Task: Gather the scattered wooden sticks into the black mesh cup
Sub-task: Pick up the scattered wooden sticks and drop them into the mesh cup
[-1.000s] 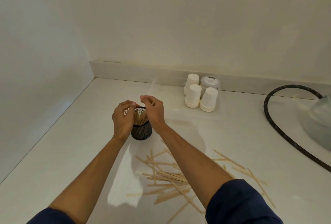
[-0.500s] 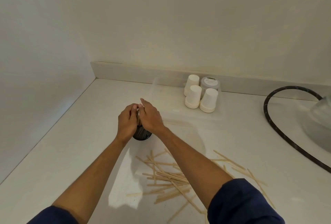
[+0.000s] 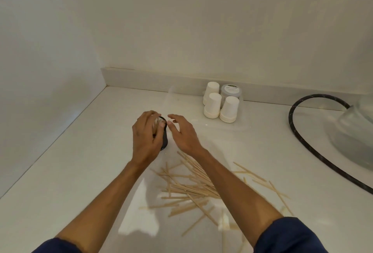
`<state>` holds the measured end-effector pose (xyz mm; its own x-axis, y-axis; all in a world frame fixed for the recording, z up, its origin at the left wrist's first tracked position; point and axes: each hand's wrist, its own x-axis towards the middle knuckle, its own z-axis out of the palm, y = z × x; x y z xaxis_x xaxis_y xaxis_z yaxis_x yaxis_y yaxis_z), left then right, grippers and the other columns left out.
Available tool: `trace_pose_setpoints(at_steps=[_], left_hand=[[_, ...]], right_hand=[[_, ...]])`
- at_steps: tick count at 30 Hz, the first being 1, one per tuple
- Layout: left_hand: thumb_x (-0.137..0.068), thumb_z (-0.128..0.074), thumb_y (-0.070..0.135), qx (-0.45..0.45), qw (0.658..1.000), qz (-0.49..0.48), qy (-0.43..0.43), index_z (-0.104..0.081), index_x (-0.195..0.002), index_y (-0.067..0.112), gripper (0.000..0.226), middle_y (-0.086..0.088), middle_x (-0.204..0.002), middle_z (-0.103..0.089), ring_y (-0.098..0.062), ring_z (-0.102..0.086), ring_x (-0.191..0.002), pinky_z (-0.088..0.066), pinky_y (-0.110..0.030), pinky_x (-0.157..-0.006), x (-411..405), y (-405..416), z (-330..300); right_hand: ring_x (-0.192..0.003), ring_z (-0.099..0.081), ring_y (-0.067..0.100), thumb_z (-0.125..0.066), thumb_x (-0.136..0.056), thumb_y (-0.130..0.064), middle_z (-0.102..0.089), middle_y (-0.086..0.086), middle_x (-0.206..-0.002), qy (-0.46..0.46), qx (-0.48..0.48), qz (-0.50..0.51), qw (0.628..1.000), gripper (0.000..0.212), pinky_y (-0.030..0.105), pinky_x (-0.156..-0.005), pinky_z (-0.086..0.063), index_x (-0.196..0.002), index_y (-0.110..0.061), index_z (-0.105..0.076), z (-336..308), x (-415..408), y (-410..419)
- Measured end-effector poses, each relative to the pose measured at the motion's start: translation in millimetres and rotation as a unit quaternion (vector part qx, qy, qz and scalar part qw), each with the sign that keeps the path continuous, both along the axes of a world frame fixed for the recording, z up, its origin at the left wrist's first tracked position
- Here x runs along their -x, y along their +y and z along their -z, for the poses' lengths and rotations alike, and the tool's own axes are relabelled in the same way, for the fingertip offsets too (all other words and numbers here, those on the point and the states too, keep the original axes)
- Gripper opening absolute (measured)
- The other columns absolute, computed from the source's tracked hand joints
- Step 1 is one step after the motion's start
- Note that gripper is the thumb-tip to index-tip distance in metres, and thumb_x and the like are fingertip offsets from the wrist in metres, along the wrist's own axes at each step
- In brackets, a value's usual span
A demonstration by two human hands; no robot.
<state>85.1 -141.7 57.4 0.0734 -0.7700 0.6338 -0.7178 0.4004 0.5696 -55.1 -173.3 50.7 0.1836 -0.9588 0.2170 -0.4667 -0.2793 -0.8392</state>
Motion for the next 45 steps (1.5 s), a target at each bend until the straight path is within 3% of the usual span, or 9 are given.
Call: trace_pose_setpoints(at_steps=[3, 9, 15, 20, 27, 33, 39, 41, 45], left_hand=[[-0.094, -0.053, 0.022, 0.007, 0.997, 0.050, -0.065, -0.065, -0.106, 0.007, 0.023, -0.006, -0.111, -0.063, -0.020, -0.055, -0.108, -0.044, -0.034, -0.092, 14.0, 23.1, 10.6], [-0.086, -0.056, 0.038, -0.097, 0.981, 0.118, -0.123, -0.070, -0.099, 0.014, 0.031, -0.001, -0.106, -0.066, -0.019, -0.060, -0.103, -0.044, -0.036, -0.088, 40.4, 74.2, 38.6], [-0.073, -0.058, 0.050, -0.161, 0.958, 0.135, -0.196, -0.073, -0.103, 0.015, 0.048, -0.002, -0.111, -0.065, -0.022, -0.060, -0.108, -0.036, -0.035, -0.093, 62.0, 108.0, 59.7], [-0.071, -0.064, 0.051, -0.153, 0.942, 0.168, -0.248, -0.071, -0.106, 0.016, 0.050, -0.004, -0.111, -0.067, -0.024, -0.063, -0.102, -0.046, -0.041, -0.087, 72.4, 121.1, 67.5], [-0.084, -0.050, 0.033, -0.151, 0.942, 0.168, -0.249, -0.071, -0.108, 0.018, 0.035, 0.000, -0.107, -0.066, -0.019, -0.063, -0.093, -0.036, -0.023, -0.086, 82.2, 124.4, 73.0], [-0.083, -0.052, 0.049, -0.169, 0.928, 0.141, -0.300, -0.071, -0.110, 0.016, 0.047, -0.001, -0.110, -0.066, -0.021, -0.063, -0.098, -0.050, -0.034, -0.084, 79.3, 123.7, 69.3], [-0.091, -0.053, 0.028, -0.112, 0.932, 0.174, -0.298, -0.077, -0.098, 0.021, 0.026, 0.004, -0.095, -0.069, -0.017, -0.066, -0.085, -0.040, -0.022, -0.077, 84.4, 122.7, 65.3], [-0.084, -0.072, 0.016, -0.088, 0.935, 0.181, -0.292, -0.078, -0.092, 0.019, 0.011, 0.003, -0.091, -0.070, -0.018, -0.067, -0.081, -0.036, -0.023, -0.075, 86.3, 119.9, 66.0], [-0.067, -0.087, 0.007, -0.061, 0.936, 0.195, -0.286, -0.078, -0.084, 0.015, 0.020, 0.000, -0.085, -0.070, -0.019, -0.068, -0.074, -0.037, -0.023, -0.073, 89.3, 116.4, 67.6]], right_hand=[[-0.109, -0.059, 0.010, -0.053, -0.099, -0.034, -0.061, -0.005, -0.128, 0.026, 0.006, 0.010, 1.000, 0.032, 0.035, -0.095, -0.048, -0.126, -0.019, -0.061, 4.1, 28.0, 18.3], [-0.088, -0.063, 0.008, -0.063, -0.090, -0.039, -0.068, -0.009, -0.105, 0.113, -0.037, 0.033, 0.992, 0.027, 0.031, -0.082, -0.051, -0.112, -0.024, -0.067, 17.7, 77.0, 49.0], [-0.100, -0.061, 0.014, -0.061, -0.087, -0.051, -0.063, -0.007, -0.113, 0.276, -0.074, -0.004, 0.958, 0.042, 0.032, -0.087, -0.048, -0.120, -0.026, -0.065, 37.0, 110.3, 70.5], [-0.104, -0.060, 0.016, -0.066, -0.083, -0.052, -0.060, -0.005, -0.119, 0.297, -0.065, -0.020, 0.952, 0.048, 0.032, -0.085, -0.046, -0.123, -0.026, -0.065, 46.6, 124.1, 84.6], [-0.102, -0.060, 0.020, -0.057, -0.093, -0.042, -0.061, -0.003, -0.115, 0.314, -0.036, -0.032, 0.948, 0.035, 0.033, -0.080, -0.047, -0.121, -0.023, -0.066, 46.6, 134.5, 90.8], [-0.102, -0.060, 0.023, -0.057, -0.093, -0.046, -0.058, 0.002, -0.119, 0.365, -0.026, -0.030, 0.930, 0.042, 0.036, -0.078, -0.049, -0.119, -0.015, -0.065, 46.3, 120.6, 89.6], [-0.092, -0.062, 0.023, -0.049, -0.099, -0.026, -0.063, 0.002, -0.108, 0.354, -0.004, -0.015, 0.935, 0.026, 0.034, -0.074, -0.047, -0.112, -0.014, -0.068, 46.1, 117.2, 88.2], [-0.090, -0.062, 0.024, -0.048, -0.098, -0.024, -0.062, 0.003, -0.105, 0.361, -0.002, -0.019, 0.933, 0.025, 0.034, -0.073, -0.047, -0.109, -0.012, -0.067, 44.2, 116.9, 88.1], [-0.087, -0.061, 0.026, -0.046, -0.098, -0.019, -0.061, 0.007, -0.102, 0.372, 0.007, -0.031, 0.928, 0.022, 0.036, -0.074, -0.048, -0.107, -0.008, -0.064, 42.1, 116.7, 90.5]])
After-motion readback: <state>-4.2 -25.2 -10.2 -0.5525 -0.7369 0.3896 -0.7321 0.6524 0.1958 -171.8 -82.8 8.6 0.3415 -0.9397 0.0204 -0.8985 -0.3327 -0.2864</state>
